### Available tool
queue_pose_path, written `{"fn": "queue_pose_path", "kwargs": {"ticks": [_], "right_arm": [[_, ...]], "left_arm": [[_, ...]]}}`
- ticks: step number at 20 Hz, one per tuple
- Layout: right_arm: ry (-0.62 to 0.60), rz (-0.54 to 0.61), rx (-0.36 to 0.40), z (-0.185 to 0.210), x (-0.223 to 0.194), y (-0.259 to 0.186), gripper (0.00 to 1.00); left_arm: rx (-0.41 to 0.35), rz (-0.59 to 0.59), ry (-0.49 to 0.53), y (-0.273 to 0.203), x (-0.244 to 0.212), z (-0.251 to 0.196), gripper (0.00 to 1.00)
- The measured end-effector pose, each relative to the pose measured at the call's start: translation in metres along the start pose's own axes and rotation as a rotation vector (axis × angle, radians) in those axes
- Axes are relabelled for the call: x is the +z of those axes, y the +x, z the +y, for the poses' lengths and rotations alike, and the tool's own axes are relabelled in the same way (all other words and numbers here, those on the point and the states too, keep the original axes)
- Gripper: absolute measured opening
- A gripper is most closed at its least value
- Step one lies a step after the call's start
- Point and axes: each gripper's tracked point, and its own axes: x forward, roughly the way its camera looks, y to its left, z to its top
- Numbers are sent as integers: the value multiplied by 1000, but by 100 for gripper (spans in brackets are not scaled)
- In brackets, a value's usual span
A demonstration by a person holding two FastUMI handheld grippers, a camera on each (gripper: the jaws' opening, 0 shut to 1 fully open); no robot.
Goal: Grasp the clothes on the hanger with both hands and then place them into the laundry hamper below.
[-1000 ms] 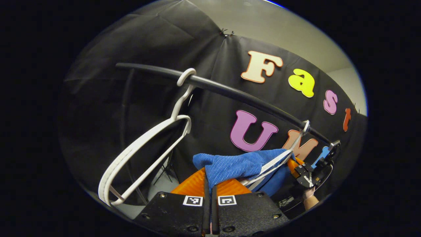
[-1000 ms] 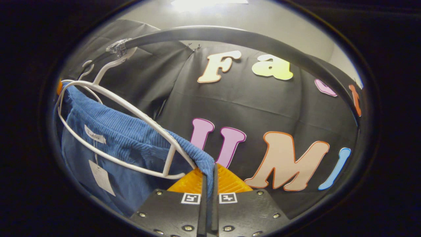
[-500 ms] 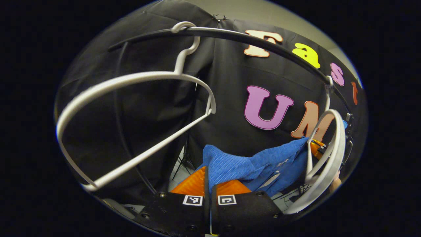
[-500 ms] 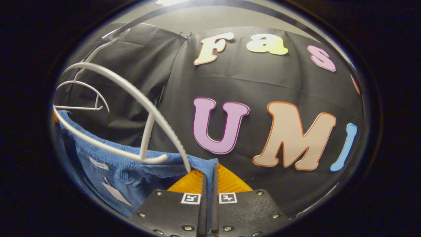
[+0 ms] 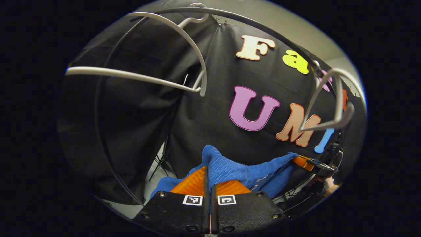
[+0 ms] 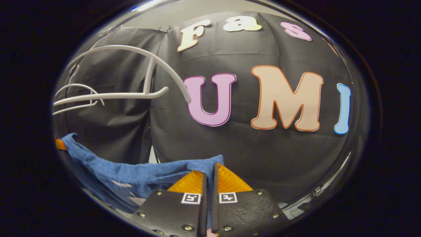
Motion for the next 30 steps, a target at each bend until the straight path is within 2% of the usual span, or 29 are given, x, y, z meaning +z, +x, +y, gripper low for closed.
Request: {"fn": "queue_pose_path", "kwargs": {"ticks": [3, 4, 6, 9, 10, 11, 12, 14, 15, 16, 18, 21, 22, 23, 24, 25, 26, 28, 29, 30], "right_arm": [[-11, 3, 18, 11, -4, -17, 6], [-18, 10, 25, 16, -10, -23, 6], [-35, 22, 23, 19, -20, -32, 6], [-42, 60, 9, 16, -40, -42, 6], [-50, 81, -5, 11, -50, -46, 8], [-62, 96, -14, 7, -58, -50, 10], [-72, 113, -23, 5, -68, -56, 32], [-88, 154, -31, 2, -90, -65, 75], [-97, 175, -32, 1, -101, -68, 97], [-111, 202, -40, -3, -114, -74, 100], [-134, 291, -57, -10, -145, -83, 96], [-134, 447, -59, -14, -194, -96, 96], [-133, 502, -62, -16, -212, -100, 96], [-133, 551, -64, -18, -228, -103, 94], [-134, 614, -58, -17, -243, -105, 97], [-126, 650, -45, -13, -253, -108, 96], [-118, 672, -40, -8, -260, -114, 99], [-110, 672, -35, -6, -256, -118, 99], [-109, 657, -36, -7, -249, -118, 97], [-102, 632, -37, -7, -247, -115, 97]], "left_arm": [[-99, 9, -74, 9, -36, -35, 3], [-119, 30, -112, -2, -45, -43, 2], [-153, 64, -177, 9, -65, -65, 3], [-186, 37, -291, 26, -75, -85, 5], [-198, 55, -306, 33, -85, -93, 0], [-200, 62, -309, 32, -90, -97, 4], [-196, 64, -314, 31, -93, -95, 19], [-177, 74, -321, 29, -103, -87, 41], [-157, 81, -324, 32, -108, -85, 64], [-128, 116, -317, 32, -118, -80, 64], [-69, 228, -284, 29, -158, -67, 65], [-10, 292, -287, 24, -191, -46, 66], [8, 333, -285, 22, -205, -42, 73], [24, 400, -276, 19, -225, -41, 65], [47, 473, -257, 16, -245, -38, 65], [76, 577, -233, 9, -269, -36, 69], [73, 646, -215, 8, -282, -42, 76], [66, 700, -155, 10, -296, -49, 95], [66, 722, -114, 12, -299, -52, 93], [54, 719, -78, 14, -301, -57, 98]]}}
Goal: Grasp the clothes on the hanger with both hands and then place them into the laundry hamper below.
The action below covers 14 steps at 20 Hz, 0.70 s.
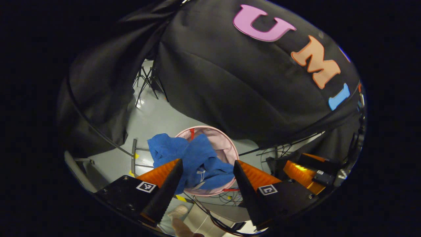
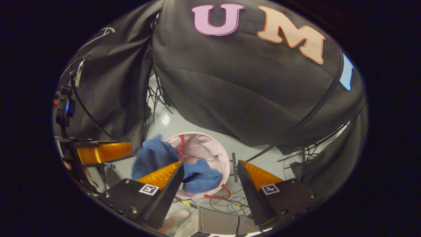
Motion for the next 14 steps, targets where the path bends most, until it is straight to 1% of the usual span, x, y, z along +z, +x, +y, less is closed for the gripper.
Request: {"fn": "queue_pose_path", "kwargs": {"ticks": [1, 2, 3, 5, 6, 7, 9, 11, 12, 14], "right_arm": [[10, -23, -1, -1, 5, -1, 97], [18, -48, -6, -2, 9, -5, 97], [24, -84, -12, -4, 17, -9, 97], [35, -153, -24, -8, 32, -18, 97], [39, -191, -35, -11, 40, -28, 99], [46, -237, -42, -12, 51, -39, 97], [62, -334, -54, -12, 77, -66, 97], [73, -440, -70, -12, 103, -103, 97], [84, -495, -79, -12, 113, -124, 95], [110, -604, -94, -9, 139, -161, 98]], "left_arm": [[0, -12, 33, -6, 2, -2, 99], [6, -11, 70, -11, 3, -3, 99], [2, -37, 112, -13, 7, -4, 99], [-7, -119, 185, -18, 24, -9, 99], [-17, -167, 213, -27, 37, -16, 99], [-30, -218, 233, -40, 50, -22, 99], [-61, -334, 277, -67, 79, -40, 99], [-87, -436, 325, -97, 102, -59, 98], [-107, -487, 343, -112, 113, -70, 98], [-147, -583, 379, -148, 127, -90, 98]]}}
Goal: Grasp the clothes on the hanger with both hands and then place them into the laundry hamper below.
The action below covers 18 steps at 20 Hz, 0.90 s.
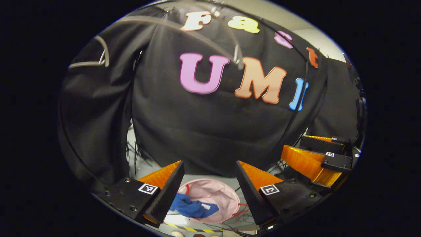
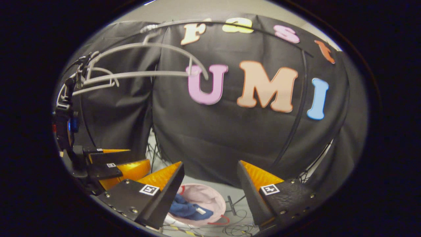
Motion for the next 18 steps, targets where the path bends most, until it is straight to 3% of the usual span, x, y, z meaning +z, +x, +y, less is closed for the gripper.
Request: {"fn": "queue_pose_path", "kwargs": {"ticks": [2, 4, 8, 9, 14, 18], "right_arm": [[5, -91, -25, 0, 40, -24, 94], [-7, -164, -56, -2, 75, -53, 97], [-13, -260, -105, -3, 116, -90, 98], [-8, -280, -117, -3, 122, -99, 94], [-11, -335, -165, -5, 135, -130, 96], [0, -352, -179, -9, 137, -146, 96]], "left_arm": [[-25, -104, 48, -24, 34, -12, 98], [-50, -205, 87, -39, 64, -23, 94], [-124, -305, 94, -59, 98, -41, 94], [-139, -318, 97, -59, 103, -45, 93], [-183, -326, 86, -72, 120, -62, 93], [-174, -312, 75, -78, 118, -62, 93]]}}
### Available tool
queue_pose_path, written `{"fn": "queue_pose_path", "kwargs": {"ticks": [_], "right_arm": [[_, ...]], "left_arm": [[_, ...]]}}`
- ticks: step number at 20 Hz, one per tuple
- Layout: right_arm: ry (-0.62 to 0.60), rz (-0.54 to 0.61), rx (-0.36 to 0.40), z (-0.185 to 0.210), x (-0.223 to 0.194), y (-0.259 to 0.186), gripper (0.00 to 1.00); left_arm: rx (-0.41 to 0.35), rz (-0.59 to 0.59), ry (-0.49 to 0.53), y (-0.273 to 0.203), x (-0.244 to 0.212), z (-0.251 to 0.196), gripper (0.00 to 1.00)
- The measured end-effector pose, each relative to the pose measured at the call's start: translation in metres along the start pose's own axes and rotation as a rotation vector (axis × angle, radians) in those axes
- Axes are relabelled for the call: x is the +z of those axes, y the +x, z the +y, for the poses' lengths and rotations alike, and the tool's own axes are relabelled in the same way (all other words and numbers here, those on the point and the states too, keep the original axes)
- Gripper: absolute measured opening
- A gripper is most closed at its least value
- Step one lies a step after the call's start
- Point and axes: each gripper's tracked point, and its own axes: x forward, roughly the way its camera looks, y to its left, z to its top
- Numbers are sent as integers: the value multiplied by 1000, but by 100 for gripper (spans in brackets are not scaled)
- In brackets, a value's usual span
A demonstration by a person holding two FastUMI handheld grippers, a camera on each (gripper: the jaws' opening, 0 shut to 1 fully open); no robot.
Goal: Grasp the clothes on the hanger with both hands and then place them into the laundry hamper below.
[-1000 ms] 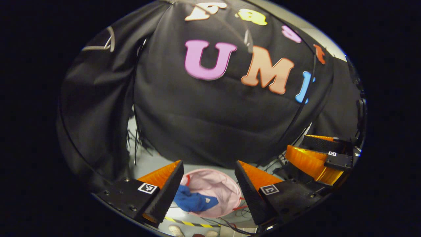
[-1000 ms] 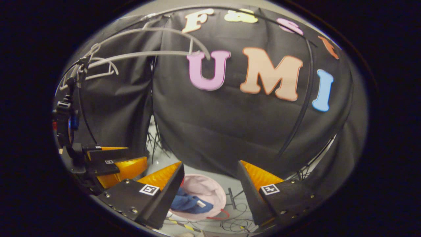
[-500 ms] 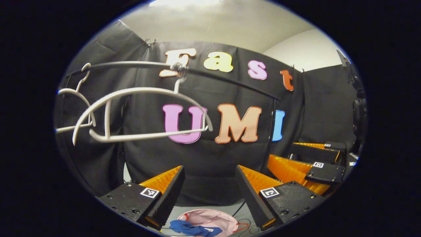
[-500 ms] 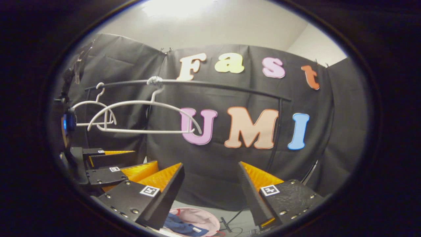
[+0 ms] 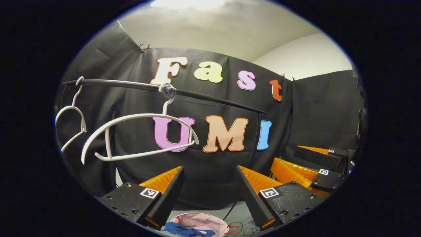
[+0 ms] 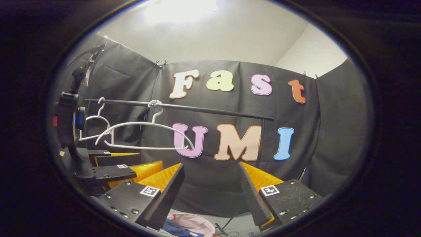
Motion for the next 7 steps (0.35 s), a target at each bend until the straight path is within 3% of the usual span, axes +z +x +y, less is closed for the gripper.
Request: {"fn": "queue_pose_path", "kwargs": {"ticks": [7], "right_arm": [[14, -35, -6, -18, 10, -16, 97]], "left_arm": [[28, -16, 26, -7, 6, -6, 93]]}}
